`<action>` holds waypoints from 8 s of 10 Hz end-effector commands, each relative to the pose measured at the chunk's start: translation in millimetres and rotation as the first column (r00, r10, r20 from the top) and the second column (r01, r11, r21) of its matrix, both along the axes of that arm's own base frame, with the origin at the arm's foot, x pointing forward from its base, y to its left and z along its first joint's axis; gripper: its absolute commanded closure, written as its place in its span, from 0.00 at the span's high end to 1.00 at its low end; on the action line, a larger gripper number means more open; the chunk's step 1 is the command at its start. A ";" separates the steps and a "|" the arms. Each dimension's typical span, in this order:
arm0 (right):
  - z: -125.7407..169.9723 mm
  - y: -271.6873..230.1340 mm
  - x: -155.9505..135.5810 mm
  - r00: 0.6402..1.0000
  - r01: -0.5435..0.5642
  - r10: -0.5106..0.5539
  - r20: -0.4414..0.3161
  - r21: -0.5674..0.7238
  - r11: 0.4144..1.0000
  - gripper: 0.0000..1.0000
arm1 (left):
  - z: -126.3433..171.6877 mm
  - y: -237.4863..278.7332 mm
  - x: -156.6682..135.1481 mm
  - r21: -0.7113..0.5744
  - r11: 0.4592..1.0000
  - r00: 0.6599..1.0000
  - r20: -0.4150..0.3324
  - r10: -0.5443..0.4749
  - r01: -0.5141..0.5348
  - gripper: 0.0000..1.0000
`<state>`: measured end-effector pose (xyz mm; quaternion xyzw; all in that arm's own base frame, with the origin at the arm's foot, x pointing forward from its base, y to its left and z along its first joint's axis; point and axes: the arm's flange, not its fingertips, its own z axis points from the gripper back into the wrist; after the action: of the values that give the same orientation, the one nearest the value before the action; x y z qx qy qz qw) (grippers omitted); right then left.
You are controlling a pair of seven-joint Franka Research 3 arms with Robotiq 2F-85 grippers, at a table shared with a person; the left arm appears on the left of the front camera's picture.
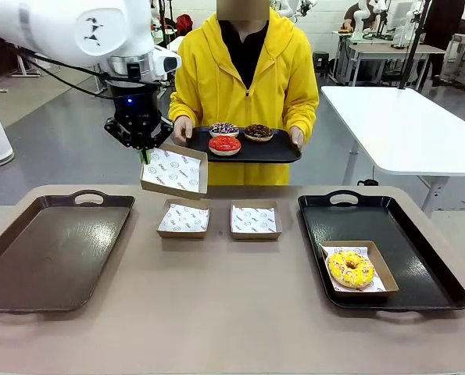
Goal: Individually package the donuts and arrange them on the tray.
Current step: Place the picked Paper togo box on the Handle tray while simultaneously picking up another Paper togo box from the table with the other hand.
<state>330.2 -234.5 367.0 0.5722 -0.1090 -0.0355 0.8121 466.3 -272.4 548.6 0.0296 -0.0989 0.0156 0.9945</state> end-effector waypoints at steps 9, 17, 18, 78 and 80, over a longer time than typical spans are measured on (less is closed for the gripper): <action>-2.6 -7.0 4.6 1.000 -0.004 0.004 0.006 -0.013 1.000 1.00 | -11.3 -12.5 25.4 -0.002 1.000 0.999 -0.038 0.019 -0.019 0.00; -2.6 -7.0 4.6 1.000 -0.004 0.004 0.006 -0.013 1.000 1.00 | -11.3 -12.5 25.4 -0.002 1.000 0.999 -0.038 0.019 -0.019 0.00; -2.6 -7.0 4.6 1.000 -0.004 0.004 0.006 -0.013 1.000 1.00 | -11.3 -12.5 25.4 -0.002 1.000 0.999 -0.038 0.019 -0.019 0.00; 42.4 489.7 246.6 0.988 -0.013 -0.131 -0.087 -0.873 0.487 1.00 | -102.9 243.7 -105.2 0.031 0.996 0.995 -0.062 -0.084 0.086 0.01; 38.8 482.3 253.6 0.982 0.018 -0.175 -0.066 -0.897 0.442 1.00 | -102.9 243.7 -105.2 0.031 0.996 0.995 -0.062 -0.084 0.086 0.01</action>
<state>582.9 250.1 405.4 0.0534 -0.0801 -0.0598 0.9936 364.0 -28.1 444.1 0.0422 -0.0719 -0.0297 0.9961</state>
